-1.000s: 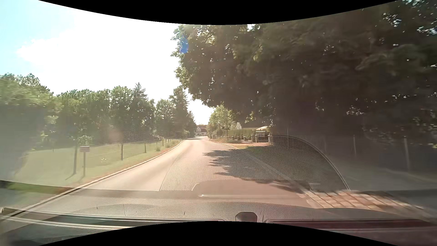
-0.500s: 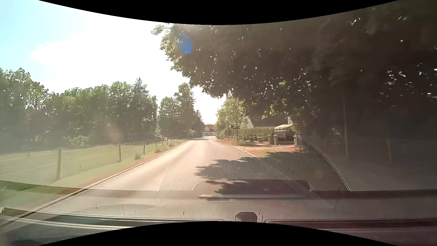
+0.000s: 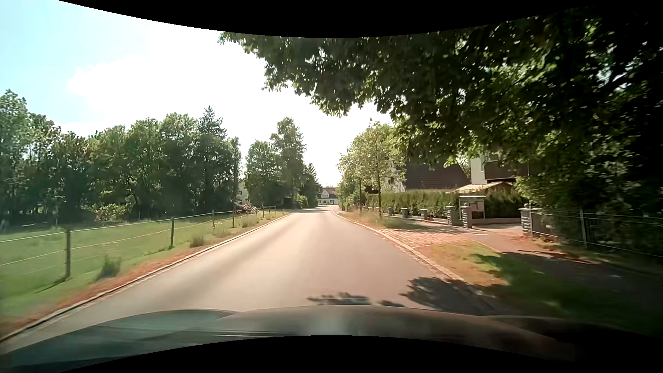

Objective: Follow the waypoints while adhering to traffic rules and regulations

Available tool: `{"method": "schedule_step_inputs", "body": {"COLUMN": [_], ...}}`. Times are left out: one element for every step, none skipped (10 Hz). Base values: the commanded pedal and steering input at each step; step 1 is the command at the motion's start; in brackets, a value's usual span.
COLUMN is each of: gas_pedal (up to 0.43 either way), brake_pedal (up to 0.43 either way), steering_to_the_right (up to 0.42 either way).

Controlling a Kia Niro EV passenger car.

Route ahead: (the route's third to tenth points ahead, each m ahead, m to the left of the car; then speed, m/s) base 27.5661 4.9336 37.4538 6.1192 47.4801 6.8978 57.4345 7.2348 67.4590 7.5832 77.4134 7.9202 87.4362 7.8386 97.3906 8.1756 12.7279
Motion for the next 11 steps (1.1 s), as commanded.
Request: {"method": "schedule_step_inputs", "body": {"gas_pedal": [0.118,0.118,0.118,0.118,0.118,0.11,0.11,0.098,0.087,0.079,0.079], "brake_pedal": [0.006,0.006,0.006,0.006,0.006,0.006,0.006,0.006,0.006,0.006,0.006], "steering_to_the_right": [-0.026,-0.026,-0.026,-0.026,-0.026,-0.026,-0.026,-0.026,-0.026,-0.026,-0.026]}}
